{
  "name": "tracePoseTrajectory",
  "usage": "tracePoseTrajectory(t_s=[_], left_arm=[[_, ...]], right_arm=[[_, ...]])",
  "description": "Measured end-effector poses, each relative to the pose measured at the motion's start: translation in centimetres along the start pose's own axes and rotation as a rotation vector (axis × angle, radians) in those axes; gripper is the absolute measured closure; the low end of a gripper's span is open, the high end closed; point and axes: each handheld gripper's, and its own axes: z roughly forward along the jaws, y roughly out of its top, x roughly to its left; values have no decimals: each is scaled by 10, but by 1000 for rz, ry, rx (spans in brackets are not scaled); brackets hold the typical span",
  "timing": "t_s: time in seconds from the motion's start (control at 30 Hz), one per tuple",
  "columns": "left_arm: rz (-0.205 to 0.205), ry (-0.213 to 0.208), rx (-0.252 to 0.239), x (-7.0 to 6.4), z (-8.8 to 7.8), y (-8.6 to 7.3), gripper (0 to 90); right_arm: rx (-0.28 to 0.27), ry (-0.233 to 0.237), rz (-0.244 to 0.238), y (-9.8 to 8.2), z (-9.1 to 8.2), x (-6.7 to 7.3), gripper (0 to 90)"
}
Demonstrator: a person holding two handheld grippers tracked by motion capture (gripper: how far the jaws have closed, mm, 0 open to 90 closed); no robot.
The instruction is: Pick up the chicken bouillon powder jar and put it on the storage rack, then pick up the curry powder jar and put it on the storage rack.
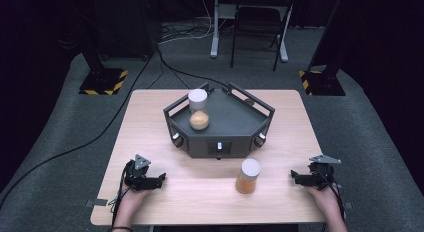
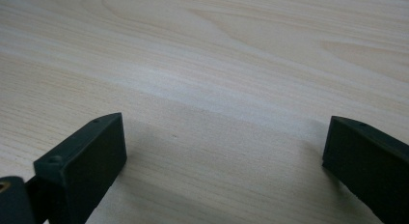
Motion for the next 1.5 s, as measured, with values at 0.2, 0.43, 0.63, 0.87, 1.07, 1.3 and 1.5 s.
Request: tracePoseTrajectory(t_s=[0.2, 0.43, 0.63, 0.87, 1.07, 1.3, 1.5], left_arm=[[6, -3, 2, 1, 1, 1, 65], [4, 0, 3, 0, 1, 1, 63], [4, 0, 3, 0, 1, 1, 63], [5, -2, 4, 1, 1, 1, 62], [6, -2, 4, 1, 1, 2, 61], [8, -5, 4, 1, 1, 2, 60], [9, -6, 5, 2, 1, 2, 59]], right_arm=[[-1, 0, 0, 0, 0, 0, 5], [-2, 0, 0, -1, 0, 0, 5], [-2, 2, -2, 0, 0, 0, 6], [-3, 2, -3, -1, -1, 0, 8], [9, 28, 37, 3, -4, -5, 58], [-39, 84, 57, 5, -18, -9, 64], [-101, 138, 60, 6, -36, -9, 71]])
